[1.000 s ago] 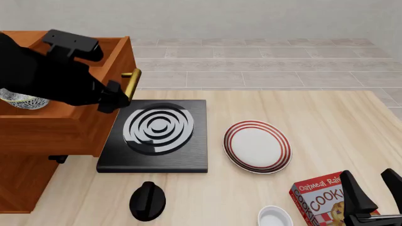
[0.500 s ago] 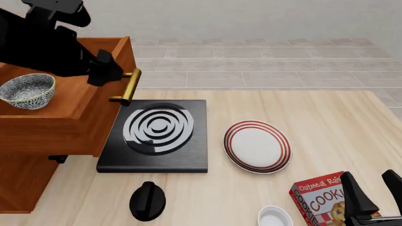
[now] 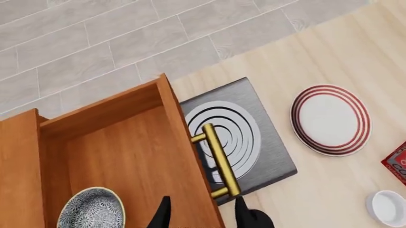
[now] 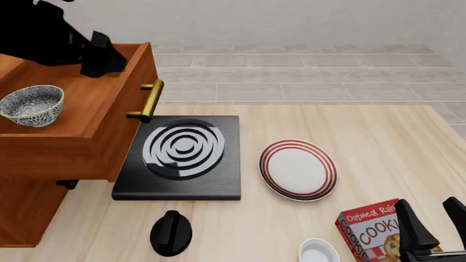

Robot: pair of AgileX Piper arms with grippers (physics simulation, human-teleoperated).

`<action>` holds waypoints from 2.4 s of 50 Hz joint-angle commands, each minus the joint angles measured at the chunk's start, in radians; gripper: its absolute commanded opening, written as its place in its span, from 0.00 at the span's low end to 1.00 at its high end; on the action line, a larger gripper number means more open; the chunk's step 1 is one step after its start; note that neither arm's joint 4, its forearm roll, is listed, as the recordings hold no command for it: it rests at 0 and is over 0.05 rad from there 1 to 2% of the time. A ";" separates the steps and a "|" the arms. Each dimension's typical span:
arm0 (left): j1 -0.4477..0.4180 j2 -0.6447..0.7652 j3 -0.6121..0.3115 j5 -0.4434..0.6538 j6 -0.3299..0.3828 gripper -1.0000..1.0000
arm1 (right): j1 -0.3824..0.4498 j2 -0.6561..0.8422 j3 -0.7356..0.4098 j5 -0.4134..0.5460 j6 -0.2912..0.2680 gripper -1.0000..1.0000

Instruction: Pick the akita bowl in the top layer of the wooden cabinet and place it on the plate.

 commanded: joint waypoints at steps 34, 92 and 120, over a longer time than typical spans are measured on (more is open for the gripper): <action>0.159 -0.009 0.009 0.024 0.057 1.00 | 0.000 -0.001 0.000 -0.002 -0.003 1.00; 0.313 0.018 0.145 -0.091 0.099 1.00 | 0.000 0.000 0.000 0.000 -0.005 1.00; 0.330 0.041 0.219 -0.151 0.092 1.00 | -0.001 -0.001 0.000 0.001 -0.006 1.00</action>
